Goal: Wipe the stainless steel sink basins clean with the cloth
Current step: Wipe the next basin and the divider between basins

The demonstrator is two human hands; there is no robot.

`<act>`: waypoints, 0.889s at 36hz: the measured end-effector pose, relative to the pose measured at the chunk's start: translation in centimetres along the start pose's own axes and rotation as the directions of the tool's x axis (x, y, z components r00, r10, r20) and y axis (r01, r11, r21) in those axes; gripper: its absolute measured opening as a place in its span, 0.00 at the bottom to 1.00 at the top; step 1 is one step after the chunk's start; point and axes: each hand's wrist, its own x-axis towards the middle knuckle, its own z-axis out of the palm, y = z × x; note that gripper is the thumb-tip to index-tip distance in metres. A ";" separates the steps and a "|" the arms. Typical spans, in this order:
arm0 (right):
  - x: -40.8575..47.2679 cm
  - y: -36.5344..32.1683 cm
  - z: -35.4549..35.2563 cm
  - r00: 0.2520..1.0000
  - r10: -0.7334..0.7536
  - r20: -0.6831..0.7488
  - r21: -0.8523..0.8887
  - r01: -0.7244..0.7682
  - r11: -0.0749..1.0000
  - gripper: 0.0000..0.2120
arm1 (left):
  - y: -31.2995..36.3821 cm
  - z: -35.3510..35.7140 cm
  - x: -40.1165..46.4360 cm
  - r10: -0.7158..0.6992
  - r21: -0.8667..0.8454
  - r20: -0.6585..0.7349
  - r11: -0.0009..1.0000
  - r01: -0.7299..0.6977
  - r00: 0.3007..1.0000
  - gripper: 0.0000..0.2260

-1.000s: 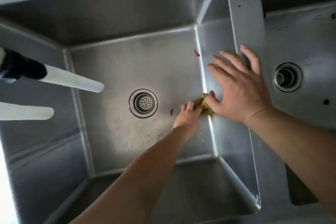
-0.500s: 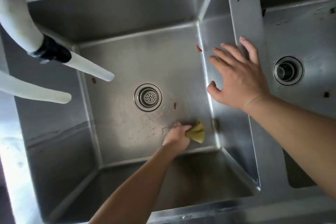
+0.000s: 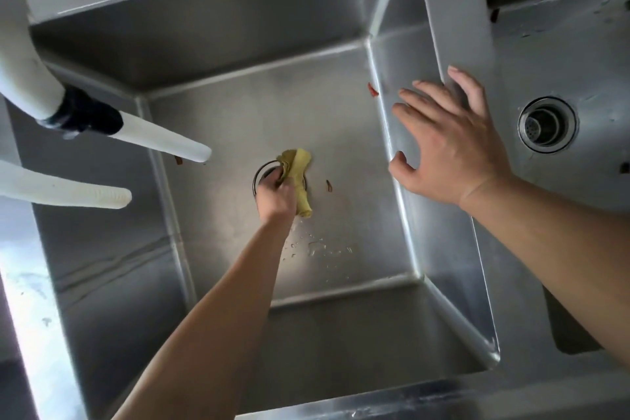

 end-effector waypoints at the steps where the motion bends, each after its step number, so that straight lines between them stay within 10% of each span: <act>1: 0.0 0.0 0.0 1.000 0.000 -0.001 0.000 0.000 1.000 0.26 | -0.1 0.0 -0.1 0.018 0.019 -0.002 1.000 -0.018 1.000 0.08; 5: 0.0 0.0 0.0 1.000 0.004 0.006 -0.007 -0.004 1.000 0.25 | -0.7 -0.1 -0.8 0.015 0.085 -0.017 0.996 -0.014 1.000 0.07; 11: 0.0 0.0 -0.1 1.000 0.008 0.026 -0.007 -0.008 1.000 0.25 | -2.5 0.6 -1.6 0.027 0.273 0.362 0.953 -0.134 0.932 0.12; 22: 0.1 -0.1 -0.3 0.999 0.013 0.048 -0.013 -0.013 1.000 0.24 | -0.2 1.6 0.8 0.107 -0.118 -0.123 0.985 -0.121 0.987 0.16; 28: 0.1 -0.1 -0.2 0.999 0.013 0.034 -0.007 -0.013 1.000 0.24 | 0.4 0.9 2.5 0.151 0.197 -0.189 0.974 -0.113 0.970 0.26; 32: 0.1 0.0 -0.1 1.000 0.012 0.028 -0.015 -0.011 1.000 0.24 | -0.2 2.0 2.2 0.193 0.508 0.035 0.842 -0.184 0.981 0.13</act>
